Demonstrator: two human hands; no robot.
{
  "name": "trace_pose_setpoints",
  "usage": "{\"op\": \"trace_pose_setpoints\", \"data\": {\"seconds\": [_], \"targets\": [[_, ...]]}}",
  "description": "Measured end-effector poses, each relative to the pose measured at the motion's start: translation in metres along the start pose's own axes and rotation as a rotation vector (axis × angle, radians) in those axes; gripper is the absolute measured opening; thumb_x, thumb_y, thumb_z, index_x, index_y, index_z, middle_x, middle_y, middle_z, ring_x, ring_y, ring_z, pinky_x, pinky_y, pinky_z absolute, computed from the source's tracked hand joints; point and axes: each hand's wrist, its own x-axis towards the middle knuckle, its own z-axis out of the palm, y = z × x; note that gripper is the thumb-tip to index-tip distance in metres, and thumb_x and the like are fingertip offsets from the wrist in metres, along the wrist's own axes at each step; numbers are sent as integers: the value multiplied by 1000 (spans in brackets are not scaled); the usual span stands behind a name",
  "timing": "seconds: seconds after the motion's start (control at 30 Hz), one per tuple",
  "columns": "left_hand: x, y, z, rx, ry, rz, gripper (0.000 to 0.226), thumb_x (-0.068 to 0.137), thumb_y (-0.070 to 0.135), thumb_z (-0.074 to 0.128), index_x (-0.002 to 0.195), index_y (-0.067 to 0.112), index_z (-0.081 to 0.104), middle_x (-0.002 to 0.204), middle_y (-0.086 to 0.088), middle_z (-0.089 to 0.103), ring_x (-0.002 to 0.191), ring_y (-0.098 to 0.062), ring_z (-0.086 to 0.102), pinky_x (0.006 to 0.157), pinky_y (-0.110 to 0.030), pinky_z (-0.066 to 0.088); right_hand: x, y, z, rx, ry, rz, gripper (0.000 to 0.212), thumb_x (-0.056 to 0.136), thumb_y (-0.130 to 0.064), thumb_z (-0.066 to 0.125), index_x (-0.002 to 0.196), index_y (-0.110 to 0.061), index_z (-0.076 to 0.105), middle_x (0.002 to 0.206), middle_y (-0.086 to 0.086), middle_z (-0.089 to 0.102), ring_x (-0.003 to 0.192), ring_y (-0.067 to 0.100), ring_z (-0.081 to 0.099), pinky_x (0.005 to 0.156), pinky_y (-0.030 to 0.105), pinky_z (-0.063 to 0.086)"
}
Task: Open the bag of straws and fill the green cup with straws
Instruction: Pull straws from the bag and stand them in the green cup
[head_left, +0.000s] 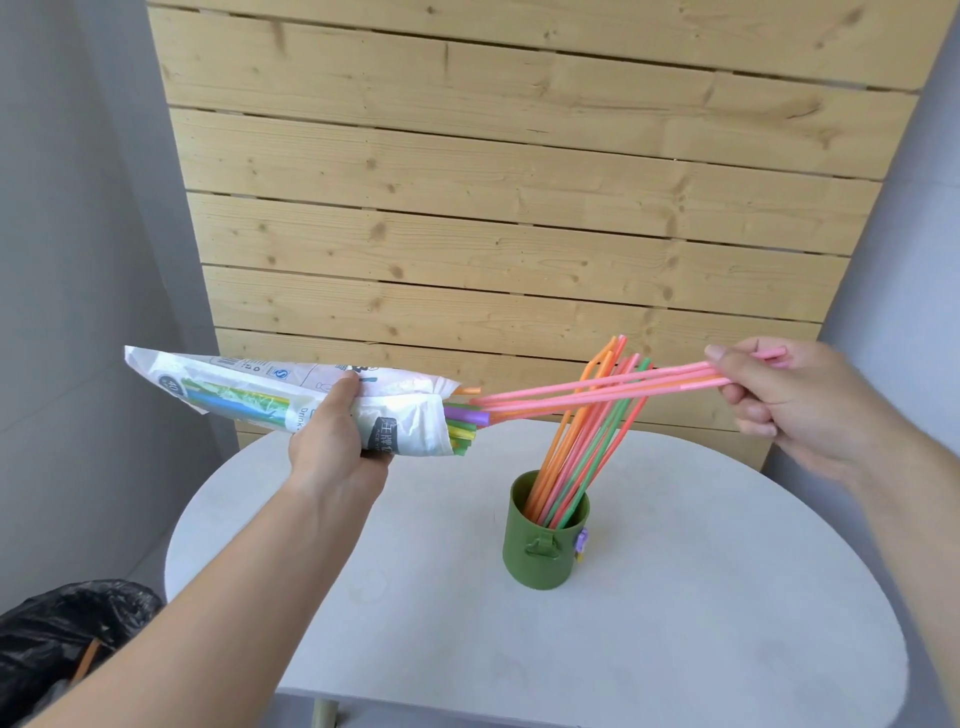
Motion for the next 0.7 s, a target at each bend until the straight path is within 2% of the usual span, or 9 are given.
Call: {"op": "trace_pose_setpoints", "data": {"seconds": [0.43, 0.7], "targets": [[-10, -4, 5, -1, -7, -10, 43, 93, 16, 80, 133, 14, 63, 120, -4, 78, 93, -19, 79, 88, -48, 65, 32, -44, -24, -487, -181, -2, 22, 90, -21, 70, 83, -1, 66, 58, 5, 53, 40, 11, 38, 36, 21, 32], [-15, -6, 7, -5, -21, -18, 46, 92, 16, 81, 134, 12, 63, 121, -6, 78, 98, -22, 79, 88, -49, 65, 50, -60, 2, -720, -362, 34, 25, 90, -23, 71, 80, 0, 66, 57, 5, 54, 40, 11, 37, 39, 23, 31]]}}
